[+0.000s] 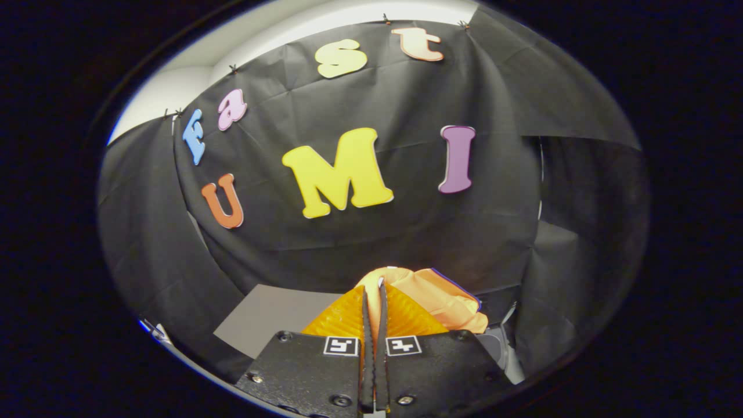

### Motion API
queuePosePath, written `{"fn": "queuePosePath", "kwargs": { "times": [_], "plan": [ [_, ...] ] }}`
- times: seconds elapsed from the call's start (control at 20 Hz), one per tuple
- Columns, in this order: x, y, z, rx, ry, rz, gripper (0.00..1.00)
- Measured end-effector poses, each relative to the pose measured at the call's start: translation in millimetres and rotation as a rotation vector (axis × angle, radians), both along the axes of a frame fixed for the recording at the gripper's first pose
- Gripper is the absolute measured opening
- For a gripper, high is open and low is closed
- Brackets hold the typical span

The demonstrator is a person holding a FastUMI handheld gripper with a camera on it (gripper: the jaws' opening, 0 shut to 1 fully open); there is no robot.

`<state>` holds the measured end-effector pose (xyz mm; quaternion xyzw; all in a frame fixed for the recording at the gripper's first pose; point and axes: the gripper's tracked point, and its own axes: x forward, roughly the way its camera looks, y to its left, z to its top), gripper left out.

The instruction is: Put the clothes into the washing machine and then close the washing machine lid.

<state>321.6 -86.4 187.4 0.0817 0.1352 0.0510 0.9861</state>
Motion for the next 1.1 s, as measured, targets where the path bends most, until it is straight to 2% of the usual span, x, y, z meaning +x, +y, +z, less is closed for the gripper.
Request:
{"fn": "queuePosePath", "kwargs": {
  "times": [0.3, 0.7, 1.1],
  "plan": [
    [13.2, -51.6, -57.8, 0.031, 0.096, -0.028, 0.04],
    [61.5, -74.6, -201.9, 0.057, 0.287, -0.099, 0.04],
    [82.9, -102.7, -329.2, 0.022, 0.448, -0.198, 0.04]
  ]
}}
